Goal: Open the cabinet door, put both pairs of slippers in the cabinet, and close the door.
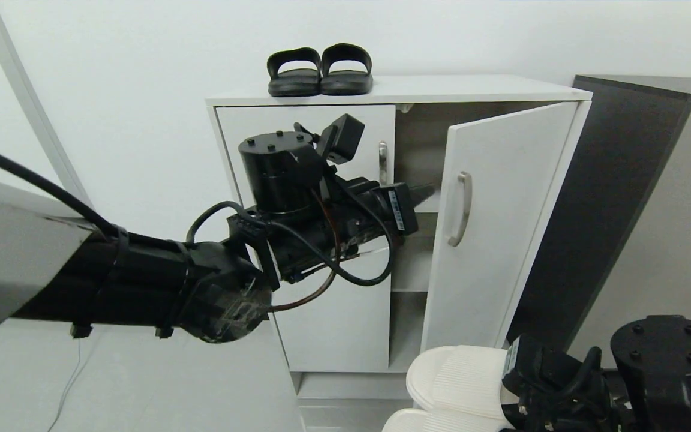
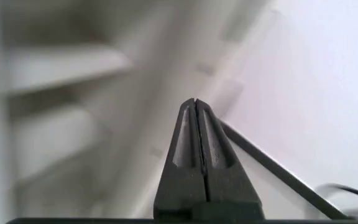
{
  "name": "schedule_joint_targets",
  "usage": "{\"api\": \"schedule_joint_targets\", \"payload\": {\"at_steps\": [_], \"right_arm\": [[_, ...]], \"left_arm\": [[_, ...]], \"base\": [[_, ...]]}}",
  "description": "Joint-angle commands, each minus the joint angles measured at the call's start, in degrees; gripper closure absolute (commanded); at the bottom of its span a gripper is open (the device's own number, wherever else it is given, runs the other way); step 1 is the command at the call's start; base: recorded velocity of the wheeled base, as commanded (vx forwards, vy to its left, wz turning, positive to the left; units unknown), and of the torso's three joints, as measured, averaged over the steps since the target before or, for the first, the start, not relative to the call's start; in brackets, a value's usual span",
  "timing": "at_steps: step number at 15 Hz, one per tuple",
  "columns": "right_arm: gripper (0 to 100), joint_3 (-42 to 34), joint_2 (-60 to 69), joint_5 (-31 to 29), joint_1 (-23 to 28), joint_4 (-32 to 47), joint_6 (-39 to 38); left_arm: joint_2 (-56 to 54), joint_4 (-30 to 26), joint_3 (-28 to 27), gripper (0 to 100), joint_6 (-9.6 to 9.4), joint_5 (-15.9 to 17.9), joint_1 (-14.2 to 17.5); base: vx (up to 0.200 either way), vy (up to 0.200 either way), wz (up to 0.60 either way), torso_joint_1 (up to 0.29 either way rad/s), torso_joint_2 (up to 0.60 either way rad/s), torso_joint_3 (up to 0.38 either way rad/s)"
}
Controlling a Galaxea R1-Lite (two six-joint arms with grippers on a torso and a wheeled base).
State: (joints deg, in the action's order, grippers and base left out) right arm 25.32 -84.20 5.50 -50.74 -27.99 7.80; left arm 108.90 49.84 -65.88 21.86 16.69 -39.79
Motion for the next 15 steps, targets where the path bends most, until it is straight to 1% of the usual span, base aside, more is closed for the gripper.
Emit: {"api": "schedule_joint_targets", "payload": {"at_steps": [1,2,3,5,6,7,8,9,10,11,12,13,14,15], "right_arm": [[100,-0.2,-0.4,0.0,-0.1,0.0,0.1],[100,-0.2,-0.5,0.0,-0.1,0.0,0.1],[100,-0.2,-0.5,0.0,-0.1,0.0,0.1],[100,-0.3,-0.5,0.0,-0.1,0.0,0.1],[100,-0.3,-0.5,0.0,-0.1,-0.1,0.1],[100,-0.3,-0.5,0.0,-0.1,-0.1,0.0],[100,-0.2,-0.5,0.0,-0.1,-0.1,0.0],[100,-0.1,-0.5,0.0,0.0,-0.1,-0.1],[100,0.2,-0.6,-0.1,0.1,-0.1,-0.2],[100,0.3,-0.9,-0.3,0.3,-0.1,-0.4],[100,0.4,-1.1,-0.4,0.6,-0.7,-0.4],[100,0.3,-1.2,-0.5,0.6,-1.2,-0.4],[100,0.0,-1.3,-0.7,0.6,-2.9,-0.4],[100,-0.1,-1.2,-0.8,0.6,-3.1,-0.4]], "left_arm": [[-1.3,1.7,1.4,100,0.03,0.4,-4.5],[-0.9,2.0,1.5,100,0.03,2.3,-6.5],[-0.2,2.2,1.4,100,0.03,3.7,-7.3],[0.8,2.5,1.3,100,0.03,3.8,-7.0],[0.6,4.7,2.1,100,0.03,3.7,-4.2],[0.1,6.2,3.0,100,0.03,3.7,-2.3],[-2.3,6.9,5.7,100,-0.06,3.6,0.9],[-3.6,6.8,7.1,100,-0.06,3.7,2.1],[-8.7,6.8,13.2,100,-0.15,3.6,5.5],[-12.6,6.7,17.3,100,-0.24,3.6,7.4],[-17.2,6.4,22.0,100,-0.76,3.6,10.1],[-19.4,6.4,24.1,100,-1.2,3.6,11.3],[-27.7,3.0,31.1,100,-3.93,3.5,16.8],[-34.4,-1.9,34.7,100,-6.04,3.4,20.7]], "base": [[-0.2,0.0,0.0,0.002,0.0,0.002],[-0.2,0.0,0.0,0.002,0.0,0.012],[-0.2,0.0,0.0,-0.002,0.0,0.012],[-0.2,0.0,0.0,0.002,0.0,0.002],[0.0,0.0,0.0,0.0,0.0,0.0],[0.0,0.0,0.0,0.0,0.0,0.0],[0.0,0.0,0.0,0.0,0.0,0.0],[0.0,0.0,0.0,0.0,0.0,0.0],[0.0,0.0,0.0,0.0,0.0,0.0],[0.0,0.0,0.0,0.0,0.0,0.0],[0.0,0.0,0.0,0.0,0.0,0.0],[0.0,0.0,0.0,0.0,0.0,0.0],[0.0,0.0,0.0,0.0,0.0,0.0],[0.0,0.0,0.0,0.0,0.0,0.0]]}}
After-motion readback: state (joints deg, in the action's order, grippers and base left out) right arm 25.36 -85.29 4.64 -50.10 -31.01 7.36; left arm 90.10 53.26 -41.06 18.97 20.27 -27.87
